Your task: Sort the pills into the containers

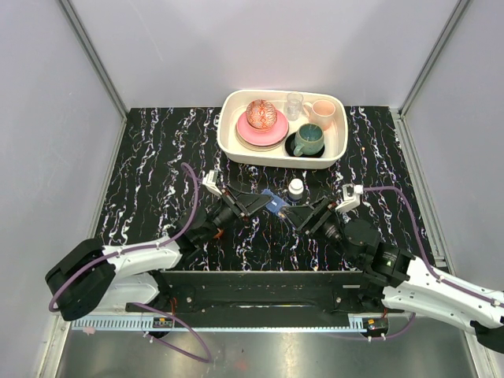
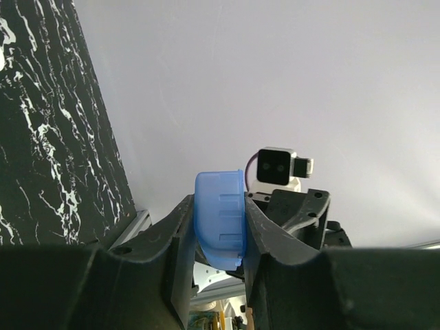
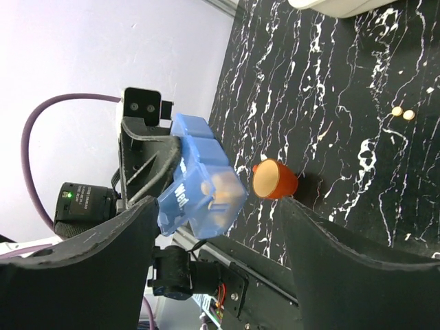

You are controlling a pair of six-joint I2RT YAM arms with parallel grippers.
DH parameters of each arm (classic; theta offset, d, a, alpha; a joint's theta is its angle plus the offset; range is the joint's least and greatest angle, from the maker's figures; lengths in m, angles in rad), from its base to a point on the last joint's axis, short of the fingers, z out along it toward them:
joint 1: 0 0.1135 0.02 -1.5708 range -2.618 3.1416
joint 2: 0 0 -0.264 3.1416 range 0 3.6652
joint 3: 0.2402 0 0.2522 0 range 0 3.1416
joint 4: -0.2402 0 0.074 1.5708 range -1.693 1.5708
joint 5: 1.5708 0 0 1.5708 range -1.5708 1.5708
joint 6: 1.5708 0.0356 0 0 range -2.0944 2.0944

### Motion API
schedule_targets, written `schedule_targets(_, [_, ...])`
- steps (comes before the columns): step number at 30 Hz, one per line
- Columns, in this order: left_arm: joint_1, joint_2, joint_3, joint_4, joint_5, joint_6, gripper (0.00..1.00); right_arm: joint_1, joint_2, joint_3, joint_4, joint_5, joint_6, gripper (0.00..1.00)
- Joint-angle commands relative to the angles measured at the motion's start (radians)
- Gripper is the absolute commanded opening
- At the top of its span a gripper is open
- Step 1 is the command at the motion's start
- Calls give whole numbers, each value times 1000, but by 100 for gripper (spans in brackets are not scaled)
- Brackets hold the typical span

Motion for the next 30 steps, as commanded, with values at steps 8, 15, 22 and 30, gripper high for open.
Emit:
schedule_targets(8, [-6,-40,44,80,-34,13,0,4,1,-37,125,-14,66,73])
schedule_targets(15, [-6,-39,38,83,-33,10,0,5,34,-48,182,-54,72,59])
schedule_targets(22, [-8,-37,43,82,-28,11,0,5,53,-50,199,-65,69,45])
schedule_targets(30, [-8,-17,44,94,-30,4,0,5,60,-43,207,-78,58,27])
